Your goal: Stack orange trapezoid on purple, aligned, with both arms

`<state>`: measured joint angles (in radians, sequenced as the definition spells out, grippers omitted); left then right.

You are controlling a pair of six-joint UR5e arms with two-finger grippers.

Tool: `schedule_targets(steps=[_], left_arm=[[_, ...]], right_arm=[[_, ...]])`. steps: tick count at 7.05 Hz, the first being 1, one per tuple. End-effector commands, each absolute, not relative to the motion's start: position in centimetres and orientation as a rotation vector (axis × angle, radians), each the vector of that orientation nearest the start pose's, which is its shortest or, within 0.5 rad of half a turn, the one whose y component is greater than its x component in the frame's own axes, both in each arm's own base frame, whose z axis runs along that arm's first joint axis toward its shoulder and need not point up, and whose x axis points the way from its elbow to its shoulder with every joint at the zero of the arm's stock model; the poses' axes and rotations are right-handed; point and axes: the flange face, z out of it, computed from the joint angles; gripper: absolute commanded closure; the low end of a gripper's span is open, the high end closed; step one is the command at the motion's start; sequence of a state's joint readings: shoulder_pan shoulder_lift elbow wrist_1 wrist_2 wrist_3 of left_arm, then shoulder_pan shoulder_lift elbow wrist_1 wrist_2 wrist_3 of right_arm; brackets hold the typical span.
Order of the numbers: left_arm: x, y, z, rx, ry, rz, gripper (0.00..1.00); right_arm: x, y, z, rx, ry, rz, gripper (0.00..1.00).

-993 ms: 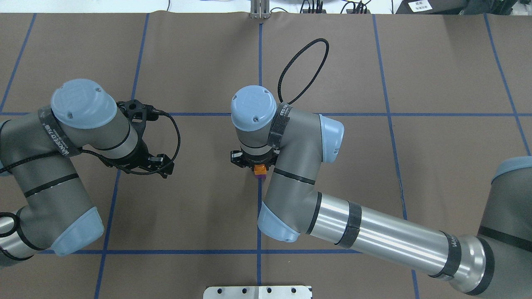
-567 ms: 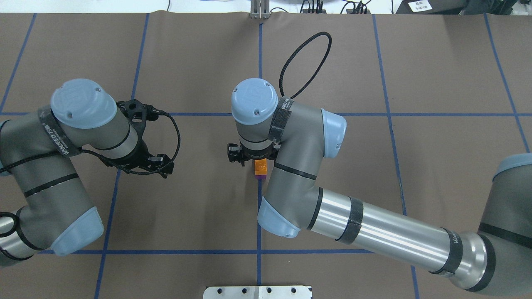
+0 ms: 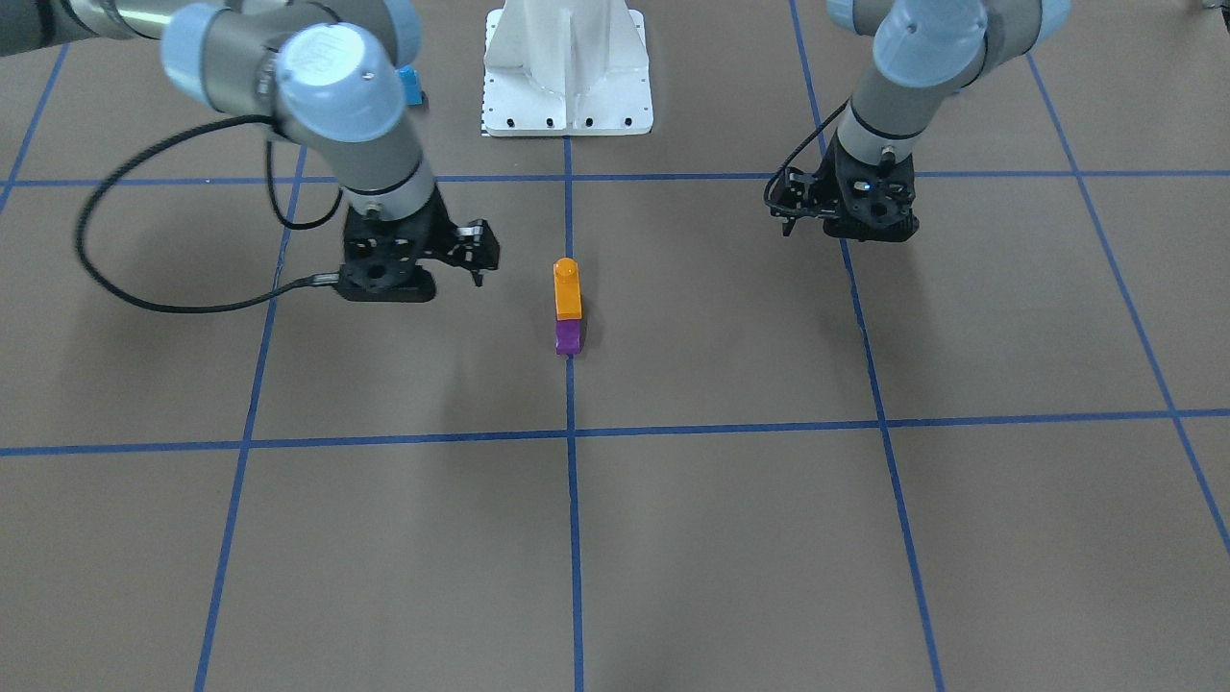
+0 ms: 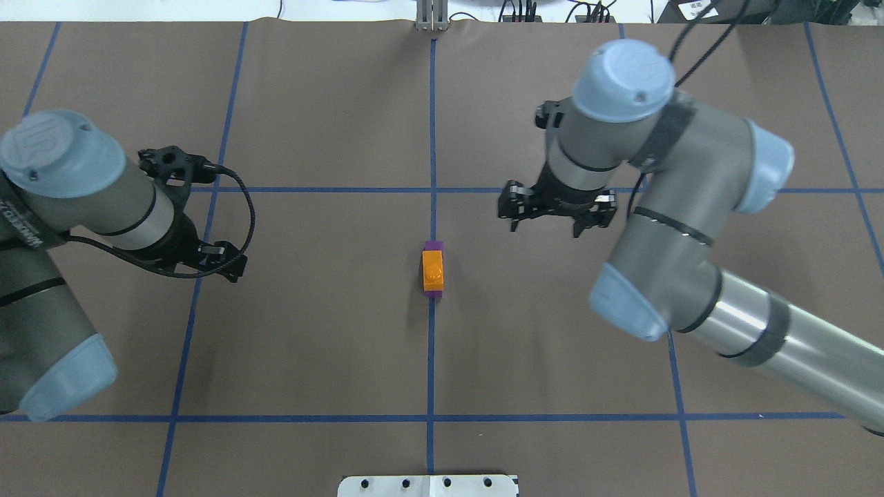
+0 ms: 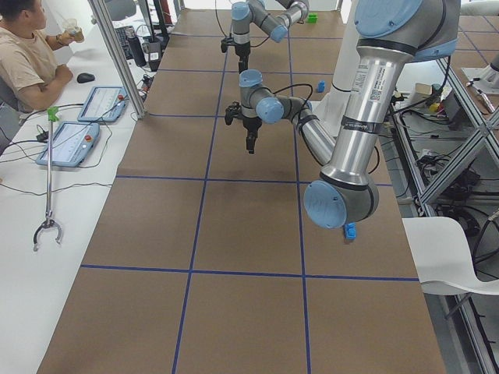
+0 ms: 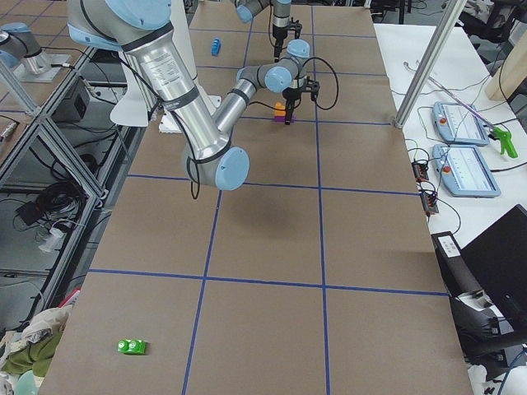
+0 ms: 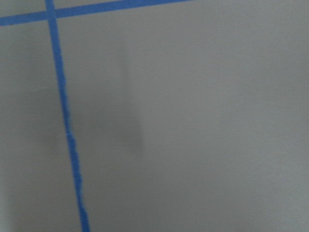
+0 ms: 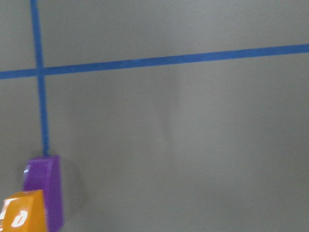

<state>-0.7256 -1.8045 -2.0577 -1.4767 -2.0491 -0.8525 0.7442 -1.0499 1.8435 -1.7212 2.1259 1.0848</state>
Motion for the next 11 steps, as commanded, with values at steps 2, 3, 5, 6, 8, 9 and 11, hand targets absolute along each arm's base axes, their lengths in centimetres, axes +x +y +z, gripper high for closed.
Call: schedule_targets(steps=[2,3,5,6,8,9,11], left_arm=[[18.5,-44.2,37.4,0.094,0.828,0.164,0.0],[14.8,-44.9,42.2,0.067,0.788,0.149,0.0],[9.0,-46.2,46.9,0.089,0.757,0.099,0.0],[6.3,-46.6,48.9,0.104,0.739,0.126,0.0],[2.9,-45.3,50.7,0.07,0.8,0.061,0.0],[1.6,-44.5,51.5,0.065,0.796,0.03,0.0],[1.2,-44.0,52.9,0.04,0.781,0.011,0.0]], right_arm=[[-19.0,-50.2,41.6,-0.041,-0.782,-0.045,0.0],[-12.3,-50.7,46.4,-0.018,-0.762,-0.069,0.0],[-2.8,-51.2,53.5,-0.01,-0.754,-0.062,0.0],[0.3,-50.9,56.7,-0.011,-0.746,-0.08,0.0],[2.1,-49.3,59.4,-0.033,-0.742,-0.062,0.0],[2.8,-48.5,60.0,-0.033,-0.743,-0.062,0.0],[3.9,-47.8,60.5,-0.03,-0.745,-0.043,0.0]])
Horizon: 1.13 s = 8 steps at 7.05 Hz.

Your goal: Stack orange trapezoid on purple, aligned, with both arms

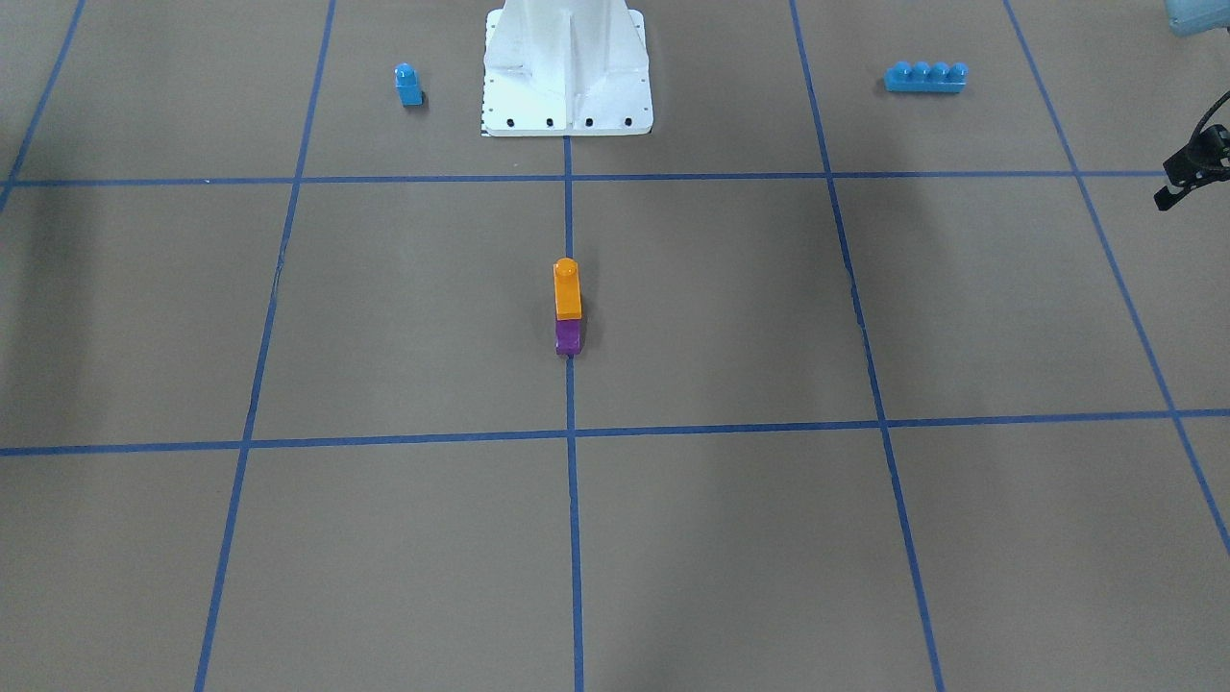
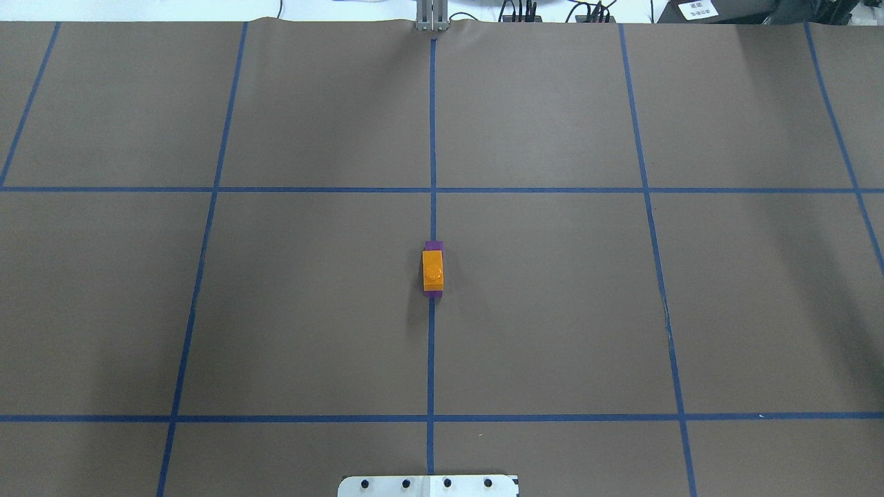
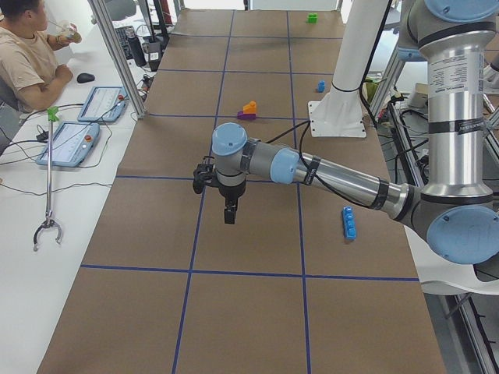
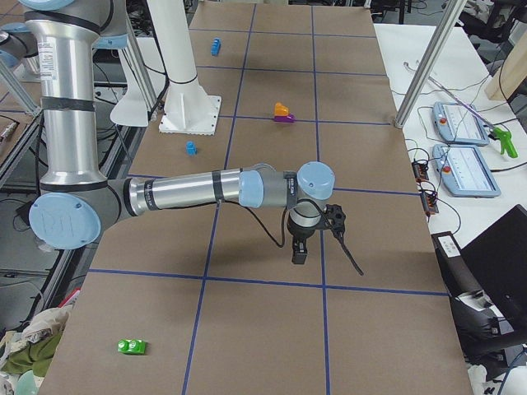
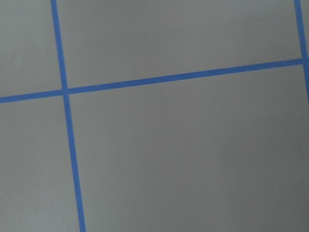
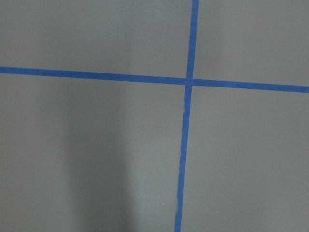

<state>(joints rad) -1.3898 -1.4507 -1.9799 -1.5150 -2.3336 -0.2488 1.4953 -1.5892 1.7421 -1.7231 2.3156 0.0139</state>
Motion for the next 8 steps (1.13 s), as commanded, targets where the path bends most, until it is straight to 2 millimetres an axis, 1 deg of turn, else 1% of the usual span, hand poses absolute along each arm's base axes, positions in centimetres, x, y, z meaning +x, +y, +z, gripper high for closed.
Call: schedule_targets(steps=[1,2,3,4,5,8], left_arm=[[1.1,-44.2,54.1,0.023,0.775,0.007,0.0],[1.2,-44.4,55.8,0.019,0.769,0.064,0.0],[1.1,-44.4,57.0,0.023,0.765,0.12,0.0],[1.0,-44.4,58.3,-0.001,0.761,0.113,0.0],[1.0,-44.4,58.6,-0.008,0.762,0.108,0.0],[0.9,-44.5,58.6,-0.004,0.76,0.111,0.0]], right_arm=[[5.7,-47.4,60.4,-0.014,-0.75,-0.007,0.0],[6.0,-47.4,59.9,-0.004,-0.75,-0.004,0.0],[6.5,-47.6,59.1,0.01,-0.75,0.001,0.0],[6.4,-47.6,59.0,0.013,-0.75,-0.002,0.0],[6.4,-47.4,59.1,0.011,-0.75,-0.001,0.0],[6.3,-47.4,59.2,0.009,-0.75,-0.002,0.0]])
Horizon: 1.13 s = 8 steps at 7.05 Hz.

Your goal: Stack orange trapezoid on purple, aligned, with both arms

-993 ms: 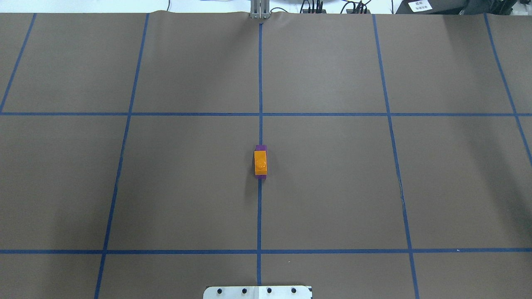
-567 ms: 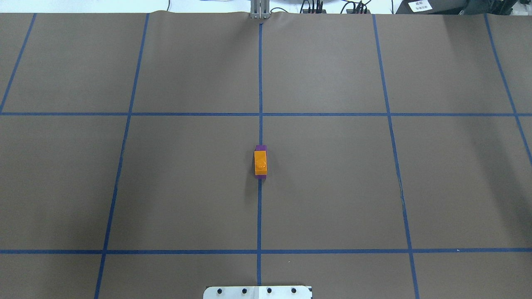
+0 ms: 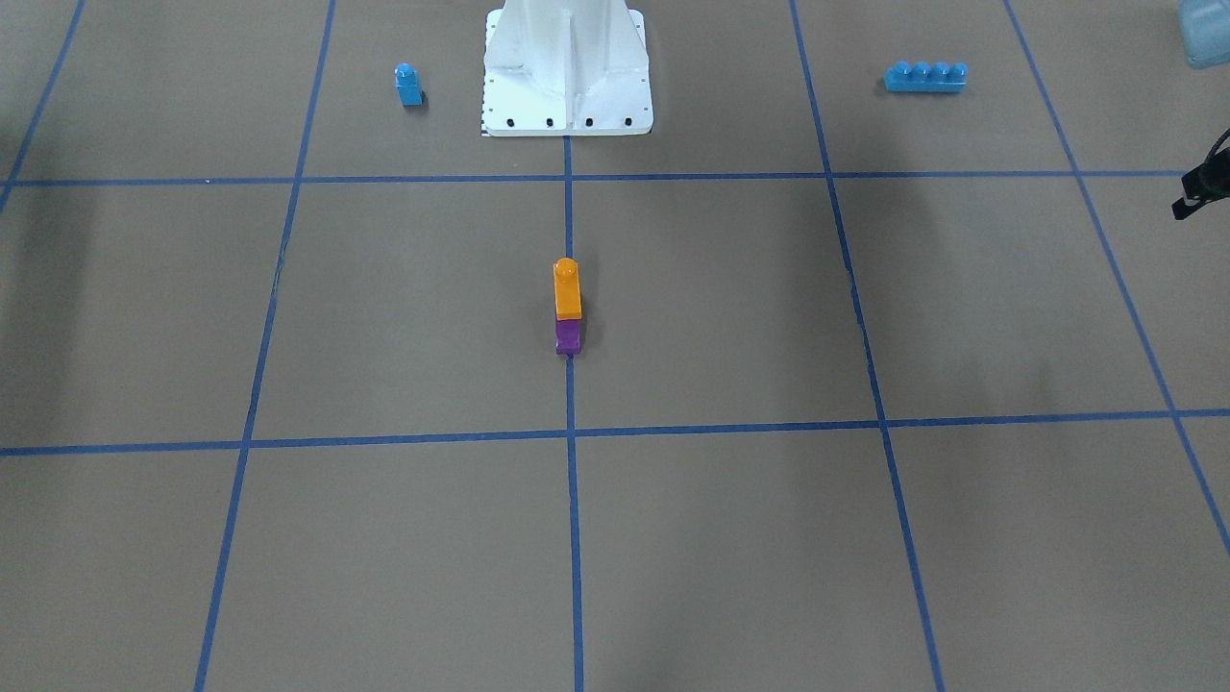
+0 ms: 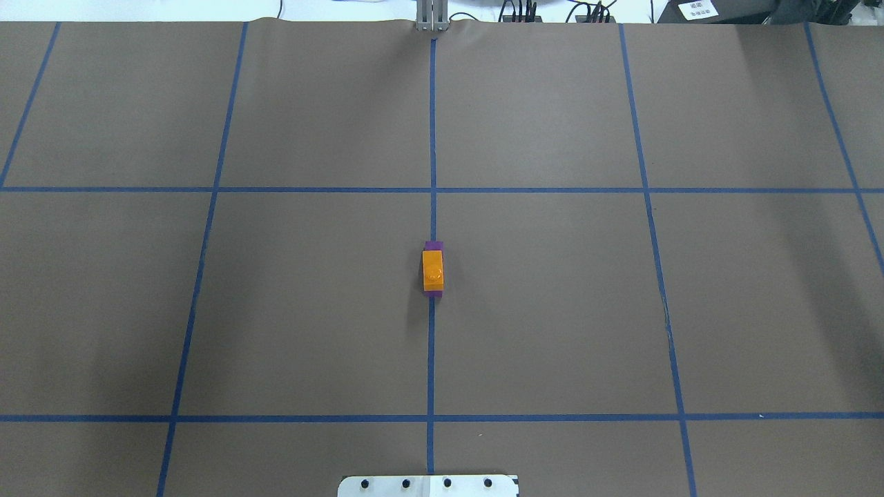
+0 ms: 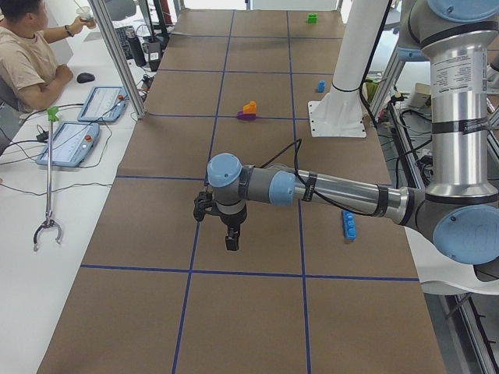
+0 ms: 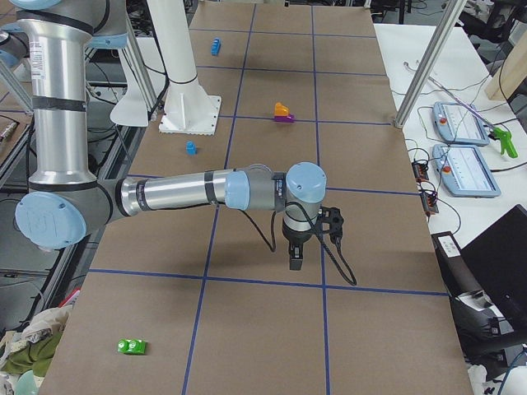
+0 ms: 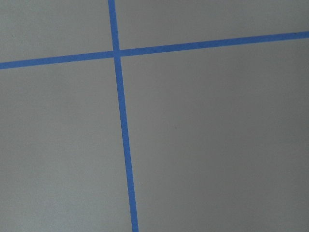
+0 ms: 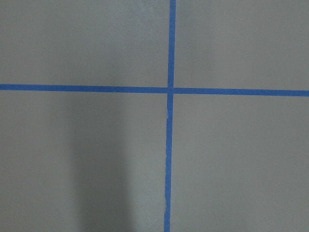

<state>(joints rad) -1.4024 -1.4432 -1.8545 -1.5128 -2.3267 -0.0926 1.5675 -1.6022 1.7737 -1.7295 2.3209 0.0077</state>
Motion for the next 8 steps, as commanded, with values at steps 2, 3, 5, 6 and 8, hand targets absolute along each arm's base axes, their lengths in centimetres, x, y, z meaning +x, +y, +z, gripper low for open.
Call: schedule_targets(steps=[2,3,5,6,8], left_arm=[[0.8,-44.5,59.3,-0.013,0.757,0.108,0.0],[0.2,-44.5,59.7,-0.014,0.757,0.093,0.0],[-0.5,-44.5,60.2,-0.019,0.757,0.072,0.0],[-1.3,-44.7,59.9,-0.008,0.758,0.057,0.0],[-1.3,-44.3,59.7,-0.01,0.768,0.051,0.0]], right_arm=[[6.3,-47.4,59.4,0.006,-0.75,-0.001,0.0],[6.3,-47.5,59.3,0.009,-0.75,-0.002,0.0],[6.3,-47.5,59.1,0.016,-0.75,-0.005,0.0],[6.2,-47.5,59.1,0.017,-0.75,-0.007,0.0],[5.7,-47.6,59.1,0.013,-0.75,-0.017,0.0]])
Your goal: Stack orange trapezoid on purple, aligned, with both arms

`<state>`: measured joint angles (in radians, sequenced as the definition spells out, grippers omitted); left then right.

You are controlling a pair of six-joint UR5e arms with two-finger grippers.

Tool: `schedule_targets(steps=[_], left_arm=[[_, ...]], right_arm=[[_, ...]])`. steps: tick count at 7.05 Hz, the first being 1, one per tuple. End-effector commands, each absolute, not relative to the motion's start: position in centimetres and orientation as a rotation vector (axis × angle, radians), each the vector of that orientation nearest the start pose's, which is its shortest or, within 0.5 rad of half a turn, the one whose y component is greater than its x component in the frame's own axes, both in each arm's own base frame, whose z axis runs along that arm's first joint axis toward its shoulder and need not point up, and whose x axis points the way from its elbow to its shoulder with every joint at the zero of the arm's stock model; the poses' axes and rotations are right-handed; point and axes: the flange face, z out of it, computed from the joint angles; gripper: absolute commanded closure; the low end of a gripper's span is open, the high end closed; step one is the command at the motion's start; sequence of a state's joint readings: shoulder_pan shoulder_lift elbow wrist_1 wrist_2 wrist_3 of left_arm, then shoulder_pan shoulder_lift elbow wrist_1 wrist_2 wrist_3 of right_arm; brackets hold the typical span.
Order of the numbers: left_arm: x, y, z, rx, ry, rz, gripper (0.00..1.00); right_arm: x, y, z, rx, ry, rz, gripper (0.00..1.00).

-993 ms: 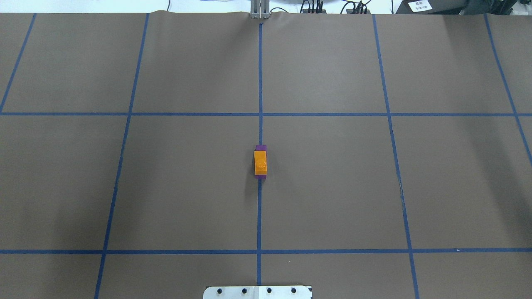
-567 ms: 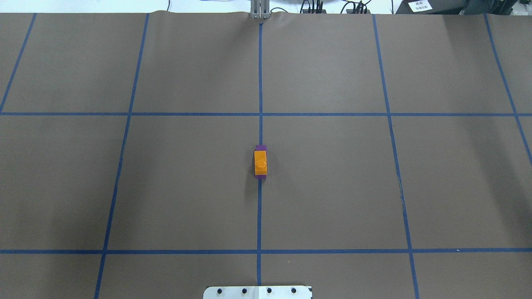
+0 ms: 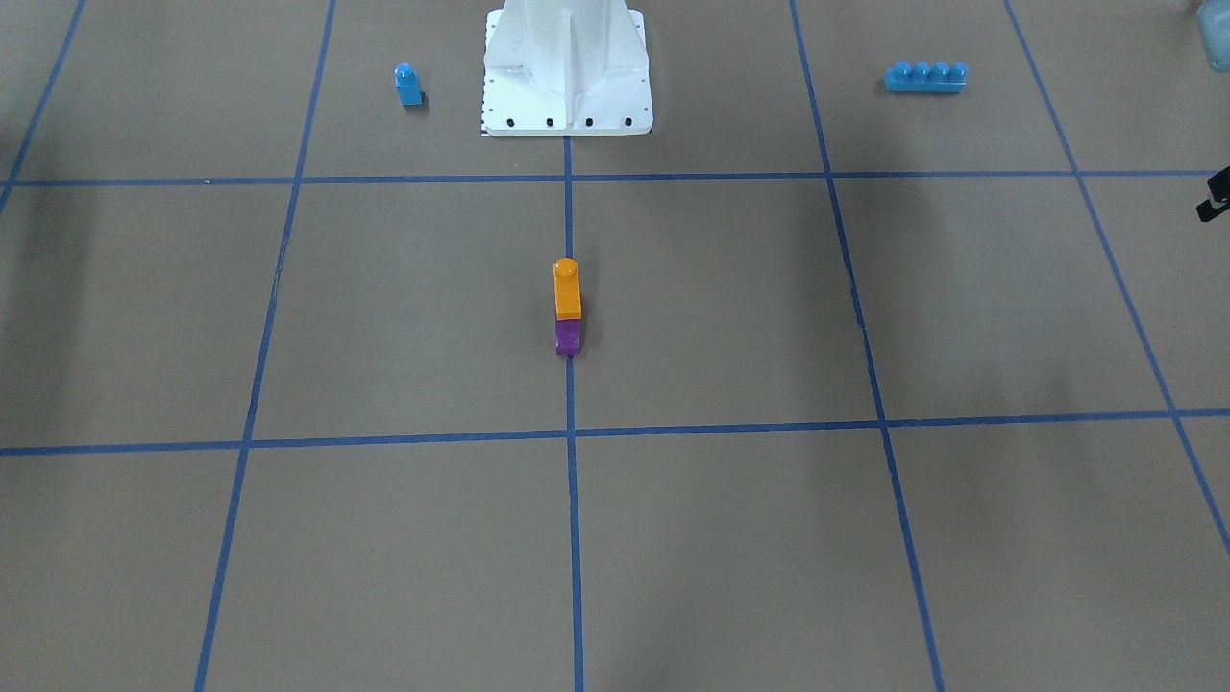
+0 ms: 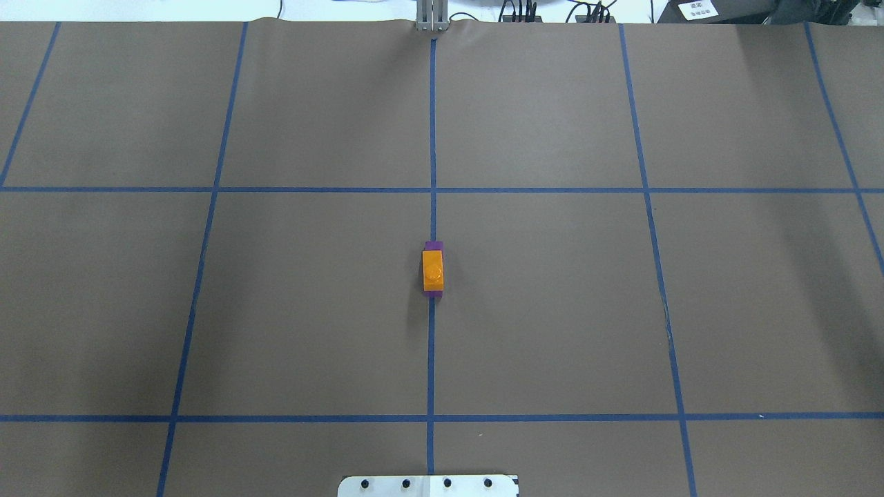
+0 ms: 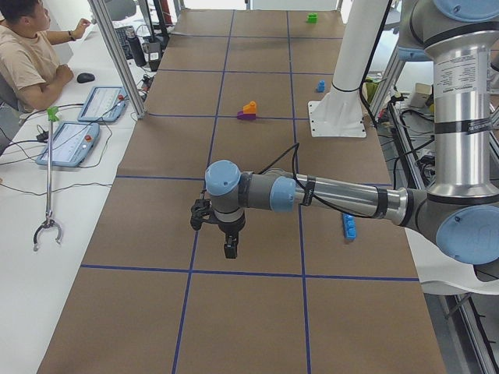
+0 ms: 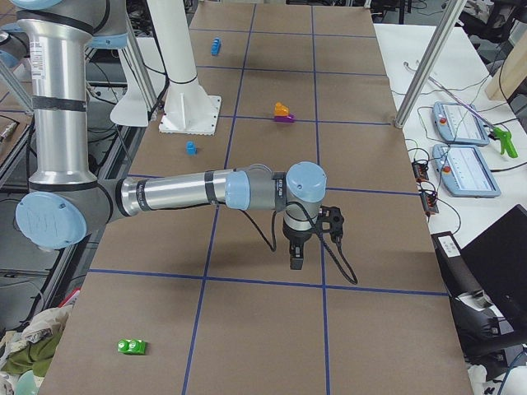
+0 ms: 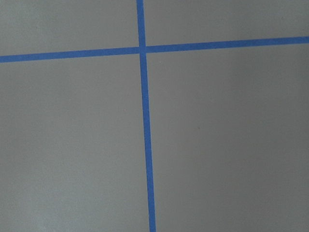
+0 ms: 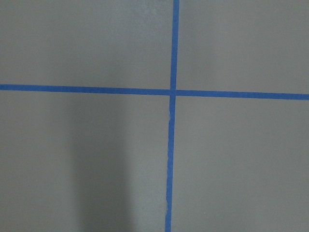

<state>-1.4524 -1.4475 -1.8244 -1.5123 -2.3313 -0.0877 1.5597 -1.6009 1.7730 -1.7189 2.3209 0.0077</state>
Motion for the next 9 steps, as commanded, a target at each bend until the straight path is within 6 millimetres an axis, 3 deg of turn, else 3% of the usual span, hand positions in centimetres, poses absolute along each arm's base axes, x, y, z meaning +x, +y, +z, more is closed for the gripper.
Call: schedule_targets(steps=[1,9], left_arm=[[-1.4,-44.3,59.6,-0.01,0.767,0.049,0.0],[-2.7,-44.7,57.8,0.042,0.76,0.03,0.0]], right_arm=[[5.4,-47.6,59.2,0.008,-0.75,-0.021,0.0],[4.9,-47.7,59.0,0.009,-0.75,-0.033,0.0]])
